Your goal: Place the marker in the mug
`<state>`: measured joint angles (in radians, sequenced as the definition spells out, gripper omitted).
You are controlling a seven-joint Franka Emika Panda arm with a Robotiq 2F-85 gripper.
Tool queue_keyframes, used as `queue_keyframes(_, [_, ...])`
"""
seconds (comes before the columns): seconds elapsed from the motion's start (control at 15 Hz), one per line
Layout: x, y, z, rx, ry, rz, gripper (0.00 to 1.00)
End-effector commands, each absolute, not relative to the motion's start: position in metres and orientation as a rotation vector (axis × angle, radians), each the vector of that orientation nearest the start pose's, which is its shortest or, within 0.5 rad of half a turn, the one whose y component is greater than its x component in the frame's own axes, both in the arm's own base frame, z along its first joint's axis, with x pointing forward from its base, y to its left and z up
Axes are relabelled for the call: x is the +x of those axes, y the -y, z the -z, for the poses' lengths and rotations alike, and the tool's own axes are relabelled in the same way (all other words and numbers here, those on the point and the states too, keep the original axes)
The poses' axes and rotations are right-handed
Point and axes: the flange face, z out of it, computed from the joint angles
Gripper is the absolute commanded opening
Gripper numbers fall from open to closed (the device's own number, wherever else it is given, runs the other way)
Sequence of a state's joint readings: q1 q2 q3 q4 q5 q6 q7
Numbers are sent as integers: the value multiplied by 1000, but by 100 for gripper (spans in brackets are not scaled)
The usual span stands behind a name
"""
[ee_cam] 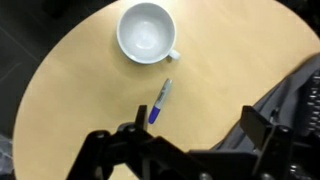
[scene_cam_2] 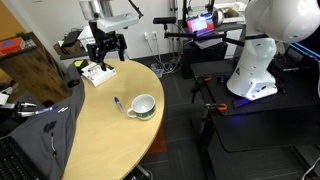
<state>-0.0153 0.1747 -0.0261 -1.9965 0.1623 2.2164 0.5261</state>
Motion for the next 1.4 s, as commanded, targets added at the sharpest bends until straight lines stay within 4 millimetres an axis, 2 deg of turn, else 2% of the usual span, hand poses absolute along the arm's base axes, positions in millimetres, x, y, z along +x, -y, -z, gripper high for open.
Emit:
queue_keyframes(0.0, [633,21,-335,-2739,-1261,19,100])
queue_keyframes(0.27, [657,40,-267,-2609,-1567,-22,100])
queue_keyframes(0.53, [667,57,-210,-2415,-1785,-149,100])
queue_keyframes(0.8, [678,69,-175,-2412,-1722,-140,100])
queue_keyframes(1.07, [686,75,-153,-2556,-1590,-46,100])
queue_keyframes(1.33, [690,77,-132,-2569,-1553,46,96])
